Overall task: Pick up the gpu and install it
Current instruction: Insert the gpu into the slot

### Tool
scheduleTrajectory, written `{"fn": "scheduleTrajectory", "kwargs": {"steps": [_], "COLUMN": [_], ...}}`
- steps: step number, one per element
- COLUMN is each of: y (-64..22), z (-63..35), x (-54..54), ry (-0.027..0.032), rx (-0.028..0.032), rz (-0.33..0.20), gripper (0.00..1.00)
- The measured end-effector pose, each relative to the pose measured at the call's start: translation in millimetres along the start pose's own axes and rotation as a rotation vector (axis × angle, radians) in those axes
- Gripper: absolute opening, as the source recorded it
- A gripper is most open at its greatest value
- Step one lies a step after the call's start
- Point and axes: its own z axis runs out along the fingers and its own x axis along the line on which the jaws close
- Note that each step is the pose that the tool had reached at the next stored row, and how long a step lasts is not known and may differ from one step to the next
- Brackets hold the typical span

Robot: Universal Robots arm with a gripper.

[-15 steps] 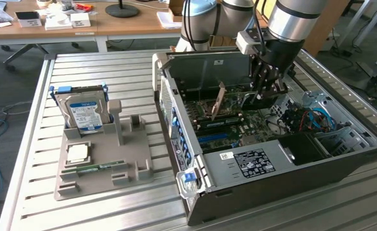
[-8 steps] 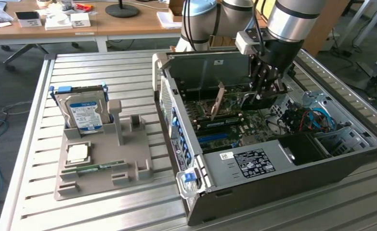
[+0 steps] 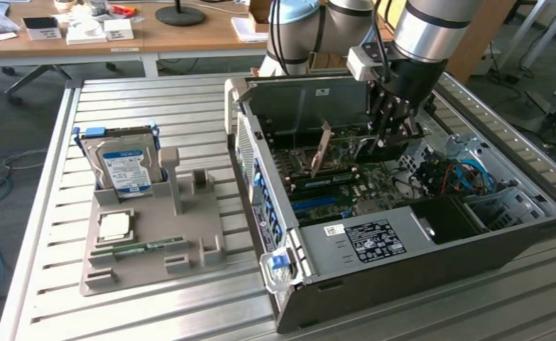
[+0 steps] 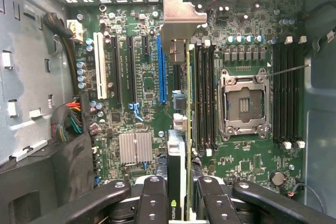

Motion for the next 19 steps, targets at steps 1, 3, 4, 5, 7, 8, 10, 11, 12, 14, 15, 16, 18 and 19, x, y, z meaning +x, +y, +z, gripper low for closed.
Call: {"fn": "scheduleTrajectory", "kwargs": {"steps": [1,3,4,5,7,8,10,11,12,14,15,16,18,19], "y": [0.0,1.0,3.9,5.3,8.2,8.7,9.2,9.2,9.2,9.1,9.2,9.2,9.1,9.1], "z": [0.0,0.0,0.2,0.3,2.2,3.2,5.3,5.3,5.3,5.3,5.4,5.5,5.5,5.6], "x": [0.0,0.1,0.3,0.4,0.7,0.8,0.9,1.2,1.8,3.6,3.9,3.9,4.0,4.0], "ry": [0.0,0.0002,0.0002,0.0,-0.0002,0.0001,-0.0001,0.0001,0.0001,0.0,0.0,0.0,0.0001,-0.0001], "rx": [0.0,0.0,0.0001,0.0001,0.0002,0.0001,0.0001,0.0001,0.0001,0.0001,0.0001,0.0002,0.0001,0.0001], "rz": [0.0,0.0,0.0,0.0,0.0,0.0,0.0,0.0,0.0,0.0,0.0,0.0,0.0,0.0], "gripper": [0.27,0.27,0.27,0.27,0.27,0.27,0.27,0.27,0.27,0.27,0.27,0.27,0.27,0.27]}}
